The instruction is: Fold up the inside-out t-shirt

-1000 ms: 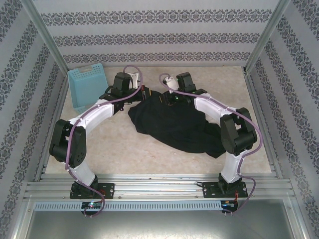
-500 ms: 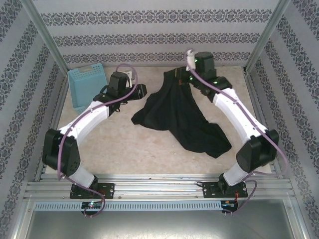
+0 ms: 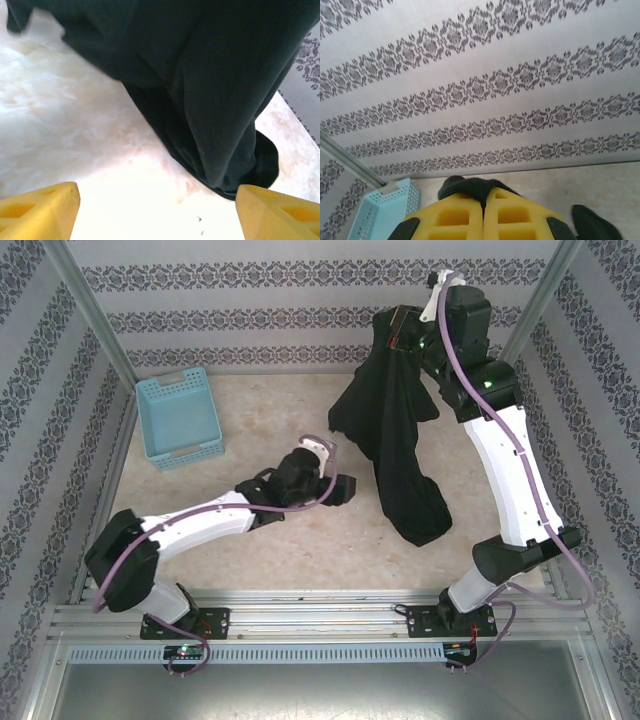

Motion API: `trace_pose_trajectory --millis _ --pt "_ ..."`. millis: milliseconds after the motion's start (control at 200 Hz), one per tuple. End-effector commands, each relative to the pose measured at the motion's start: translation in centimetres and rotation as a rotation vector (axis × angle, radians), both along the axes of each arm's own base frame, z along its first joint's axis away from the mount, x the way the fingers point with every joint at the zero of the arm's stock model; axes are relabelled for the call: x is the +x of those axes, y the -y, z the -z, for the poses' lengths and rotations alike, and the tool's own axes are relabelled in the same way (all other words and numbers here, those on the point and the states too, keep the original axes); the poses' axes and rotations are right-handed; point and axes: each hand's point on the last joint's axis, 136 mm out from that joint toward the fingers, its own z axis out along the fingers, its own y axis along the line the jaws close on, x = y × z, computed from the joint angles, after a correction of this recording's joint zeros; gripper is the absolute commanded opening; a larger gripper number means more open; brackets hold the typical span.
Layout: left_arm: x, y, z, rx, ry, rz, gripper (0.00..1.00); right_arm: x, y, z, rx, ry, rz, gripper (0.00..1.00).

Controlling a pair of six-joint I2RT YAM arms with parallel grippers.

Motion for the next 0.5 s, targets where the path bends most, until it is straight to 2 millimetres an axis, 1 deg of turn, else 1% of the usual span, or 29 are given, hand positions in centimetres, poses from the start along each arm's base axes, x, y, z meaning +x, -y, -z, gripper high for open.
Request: trace_pose_trajectory --millis 0,30,75,105,170,240,285,325,365,405,460,495 --pt "-1.1 4.4 -1.6 -0.104 0.068 0.079 0.87 -1.0 0.6 -3.2 0.024 0.059 0.054 0.00" --pt "-1.3 5.3 -1.4 -0.105 0.081 0.087 0.92 -1.1 0.6 -3.7 0.032 0.068 0.059 0.00" --pt "-1.4 6.6 -0.8 -0.104 0.086 0.101 0.95 -1.5 0.6 -4.3 0.045 0.078 0.070 0.00" --pt "-1.3 7.3 -0.3 -0.106 0.085 0.109 1.00 -1.7 0.6 -4.8 0.054 0.088 0.078 0.00" --pt "-0.5 8.4 0.8 -0.089 0.084 0.094 1.00 -2.2 0.8 -5.5 0.080 0.100 0.098 0.00" --pt "0.7 8.9 2.4 -0.045 0.085 0.061 1.00 -2.8 1.1 -6.1 0.113 0.108 0.117 0.00" --pt "1.5 9.2 3.1 -0.019 0.098 0.041 1.00 -3.1 1.5 -6.3 0.126 0.113 0.133 0.00" --pt "2.5 9.0 4.1 0.028 0.096 0.006 1.00 -3.4 1.9 -6.5 0.134 0.115 0.150 0.00" --pt "3.5 8.3 5.3 0.082 0.081 -0.040 0.99 -3.8 2.5 -6.8 0.137 0.122 0.173 0.00" --pt "4.4 7.5 6.5 0.113 0.059 -0.075 0.96 -4.1 3.2 -7.0 0.134 0.125 0.202 0.00" --pt "5.4 6.1 7.6 0.120 0.040 -0.115 0.87 -4.7 4.3 -7.3 0.127 0.135 0.242 0.00" --pt "5.9 5.1 8.1 0.127 0.030 -0.137 0.77 -5.0 5.1 -7.5 0.119 0.141 0.268 0.00"
